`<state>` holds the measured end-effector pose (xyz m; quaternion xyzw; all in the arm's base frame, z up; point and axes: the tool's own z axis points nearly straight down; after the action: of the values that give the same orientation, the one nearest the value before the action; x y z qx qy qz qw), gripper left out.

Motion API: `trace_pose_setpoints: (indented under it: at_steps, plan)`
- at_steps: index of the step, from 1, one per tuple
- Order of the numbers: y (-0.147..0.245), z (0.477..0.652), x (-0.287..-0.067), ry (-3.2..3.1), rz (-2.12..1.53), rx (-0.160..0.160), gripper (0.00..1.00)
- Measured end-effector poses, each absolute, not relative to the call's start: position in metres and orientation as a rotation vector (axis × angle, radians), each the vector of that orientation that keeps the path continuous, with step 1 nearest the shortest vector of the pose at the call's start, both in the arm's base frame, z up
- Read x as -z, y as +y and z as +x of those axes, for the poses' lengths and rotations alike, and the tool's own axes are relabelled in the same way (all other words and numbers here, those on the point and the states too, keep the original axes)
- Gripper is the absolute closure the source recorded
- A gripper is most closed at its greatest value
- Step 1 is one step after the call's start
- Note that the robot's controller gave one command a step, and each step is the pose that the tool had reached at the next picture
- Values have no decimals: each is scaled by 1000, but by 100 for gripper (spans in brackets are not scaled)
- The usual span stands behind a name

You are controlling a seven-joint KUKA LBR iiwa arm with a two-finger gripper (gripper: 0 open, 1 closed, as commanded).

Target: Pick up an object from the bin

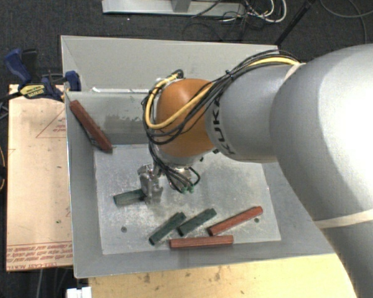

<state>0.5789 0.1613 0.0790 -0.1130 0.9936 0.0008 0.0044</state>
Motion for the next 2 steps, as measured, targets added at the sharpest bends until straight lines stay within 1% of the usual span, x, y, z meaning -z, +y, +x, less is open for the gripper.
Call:
trace_pose_setpoints:
  at_steps: [1, 2]
  plan:
    - [153, 564, -124, 3106, -511, -1, 100]
    - [195, 601, -117, 3132, -225, -3, 0]
